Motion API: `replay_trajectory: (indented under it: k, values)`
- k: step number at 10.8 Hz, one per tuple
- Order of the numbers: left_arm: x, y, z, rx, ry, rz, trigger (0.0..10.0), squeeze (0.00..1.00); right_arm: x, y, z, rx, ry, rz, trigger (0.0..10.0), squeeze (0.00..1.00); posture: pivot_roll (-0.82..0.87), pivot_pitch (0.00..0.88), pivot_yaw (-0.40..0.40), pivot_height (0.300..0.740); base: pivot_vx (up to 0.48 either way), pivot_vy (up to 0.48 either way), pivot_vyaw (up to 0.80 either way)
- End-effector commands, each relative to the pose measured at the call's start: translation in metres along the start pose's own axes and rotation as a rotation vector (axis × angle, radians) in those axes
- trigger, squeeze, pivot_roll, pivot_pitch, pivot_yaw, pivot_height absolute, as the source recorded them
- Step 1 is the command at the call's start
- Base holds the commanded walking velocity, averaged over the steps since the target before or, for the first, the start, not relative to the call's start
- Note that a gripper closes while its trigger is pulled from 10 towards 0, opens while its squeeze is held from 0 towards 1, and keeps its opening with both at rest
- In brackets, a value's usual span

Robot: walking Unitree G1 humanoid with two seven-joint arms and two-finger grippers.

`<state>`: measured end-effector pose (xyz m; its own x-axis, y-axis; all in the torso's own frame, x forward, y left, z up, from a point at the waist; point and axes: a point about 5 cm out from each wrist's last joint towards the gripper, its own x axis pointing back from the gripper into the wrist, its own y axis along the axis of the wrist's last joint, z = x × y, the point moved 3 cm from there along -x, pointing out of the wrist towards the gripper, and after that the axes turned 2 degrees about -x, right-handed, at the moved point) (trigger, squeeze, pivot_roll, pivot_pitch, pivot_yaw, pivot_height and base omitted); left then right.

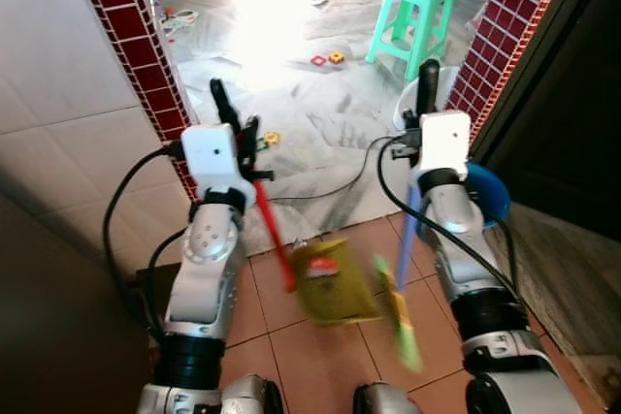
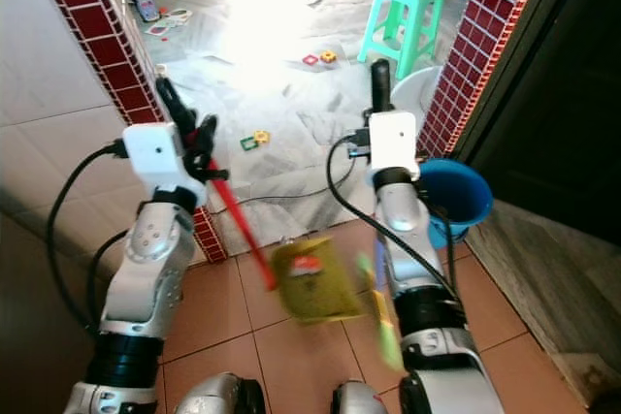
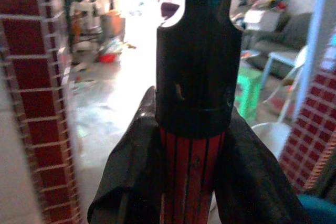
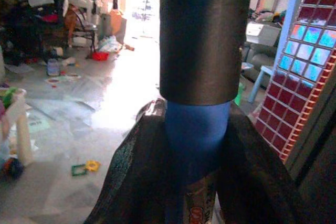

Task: Sweep floor

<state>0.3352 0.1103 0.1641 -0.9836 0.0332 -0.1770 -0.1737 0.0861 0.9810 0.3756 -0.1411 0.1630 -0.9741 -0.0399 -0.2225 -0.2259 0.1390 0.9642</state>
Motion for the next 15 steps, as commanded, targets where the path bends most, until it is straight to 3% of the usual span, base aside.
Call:
replay_trajectory:
  k: [1,10,15]
  values:
    - [-0.002,0.019,0.004,-0.007,0.024,-0.071,10.0,0.00,-0.007,0.016,0.003,0.005,0.015,-0.065,10.0,0.00,-0.05,0.000,0.045,0.740,0.000,0.000,0.00]
    - [-0.005,0.020,0.003,-0.002,0.031,-0.058,10.0,0.00,-0.009,0.014,0.001,0.013,0.023,-0.060,10.0,0.00,-0.06,0.000,0.042,0.740,0.000,-0.323,0.00]
    - [-0.011,0.032,0.004,0.007,0.047,-0.082,10.0,0.00,-0.007,-0.001,0.007,0.022,0.065,0.005,10.0,0.00,-0.05,0.000,0.038,0.740,0.000,-0.299,0.00]
